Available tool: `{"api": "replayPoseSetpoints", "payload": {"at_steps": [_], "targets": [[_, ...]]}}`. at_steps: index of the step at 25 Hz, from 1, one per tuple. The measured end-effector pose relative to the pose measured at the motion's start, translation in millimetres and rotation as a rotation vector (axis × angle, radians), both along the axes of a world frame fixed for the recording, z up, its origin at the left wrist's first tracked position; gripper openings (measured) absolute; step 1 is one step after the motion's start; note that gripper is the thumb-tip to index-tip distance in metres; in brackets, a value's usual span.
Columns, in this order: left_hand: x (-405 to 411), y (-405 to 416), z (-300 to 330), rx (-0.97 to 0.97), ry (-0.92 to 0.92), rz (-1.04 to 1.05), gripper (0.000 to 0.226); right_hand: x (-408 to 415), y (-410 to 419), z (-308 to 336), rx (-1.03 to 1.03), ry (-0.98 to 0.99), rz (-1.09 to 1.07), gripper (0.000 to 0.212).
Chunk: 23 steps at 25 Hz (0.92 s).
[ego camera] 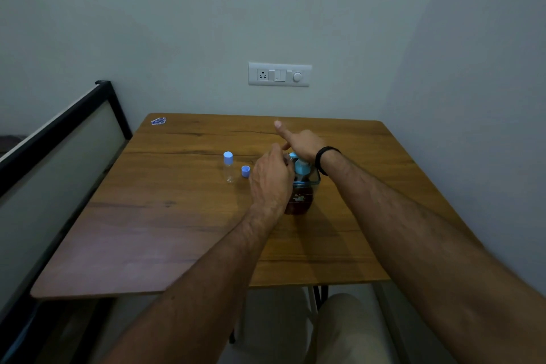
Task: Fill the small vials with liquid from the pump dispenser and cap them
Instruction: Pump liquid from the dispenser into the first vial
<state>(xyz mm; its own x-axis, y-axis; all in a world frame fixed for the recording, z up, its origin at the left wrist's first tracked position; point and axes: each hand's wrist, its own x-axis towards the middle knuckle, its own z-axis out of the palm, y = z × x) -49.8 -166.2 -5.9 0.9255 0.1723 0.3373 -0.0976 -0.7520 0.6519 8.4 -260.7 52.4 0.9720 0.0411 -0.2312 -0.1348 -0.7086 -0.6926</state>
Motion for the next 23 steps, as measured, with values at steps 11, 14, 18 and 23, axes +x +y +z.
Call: {"api": "replayPoseSetpoints", "payload": {"at_steps": [11, 14, 18, 23], "targets": [[3.4, -0.1, -3.4, -0.014, -0.003, -0.003, 0.013, 4.8, 0.2, -5.2, -0.008, -0.067, -0.028, 0.077], [3.7, 0.3, -3.9, -0.023, -0.003, -0.009, 0.014, 3.9, -0.4, -1.4, 0.006, -0.036, -0.02, 0.083], [1.4, 0.3, -1.8, -0.002, -0.002, -0.004, 0.016, -0.9, -2.4, 5.8, 0.047, 0.072, 0.007, 0.094], [2.5, 0.0, -2.6, 0.015, 0.0, -0.003, 0.016, 6.6, 1.3, -8.3, -0.01, -0.11, -0.059, 0.07]]}}
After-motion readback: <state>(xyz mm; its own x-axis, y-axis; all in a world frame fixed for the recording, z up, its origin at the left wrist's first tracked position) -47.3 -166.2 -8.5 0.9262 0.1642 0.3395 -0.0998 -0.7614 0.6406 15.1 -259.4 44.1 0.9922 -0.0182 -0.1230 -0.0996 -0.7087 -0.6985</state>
